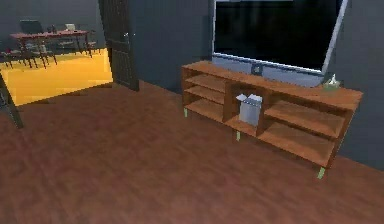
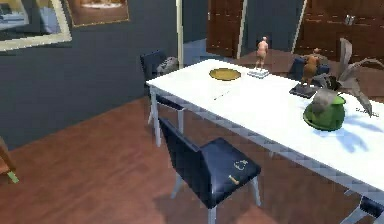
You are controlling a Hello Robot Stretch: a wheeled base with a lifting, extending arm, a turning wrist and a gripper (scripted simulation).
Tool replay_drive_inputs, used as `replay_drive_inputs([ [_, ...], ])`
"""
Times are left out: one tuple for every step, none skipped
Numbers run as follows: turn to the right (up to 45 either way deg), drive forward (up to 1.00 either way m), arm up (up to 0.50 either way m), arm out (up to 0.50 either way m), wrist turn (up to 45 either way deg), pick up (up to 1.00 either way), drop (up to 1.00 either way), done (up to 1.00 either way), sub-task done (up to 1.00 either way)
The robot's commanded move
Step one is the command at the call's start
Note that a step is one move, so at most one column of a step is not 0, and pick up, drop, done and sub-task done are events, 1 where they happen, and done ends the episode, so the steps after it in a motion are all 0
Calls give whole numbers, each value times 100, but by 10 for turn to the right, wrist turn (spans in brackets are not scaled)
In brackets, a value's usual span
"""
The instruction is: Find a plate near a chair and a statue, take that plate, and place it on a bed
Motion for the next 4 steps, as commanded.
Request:
replay_drive_inputs([
  [420, 0, 0, 0, 0, 0, 0, 0, 0],
  [0, 80, 0, 0, 0, 0, 0, 0, 0],
  [300, 0, 0, 0, 0, 0, 0, 0, 0],
  [0, 45, 0, 0, 0, 0, 0, 0, 0],
])
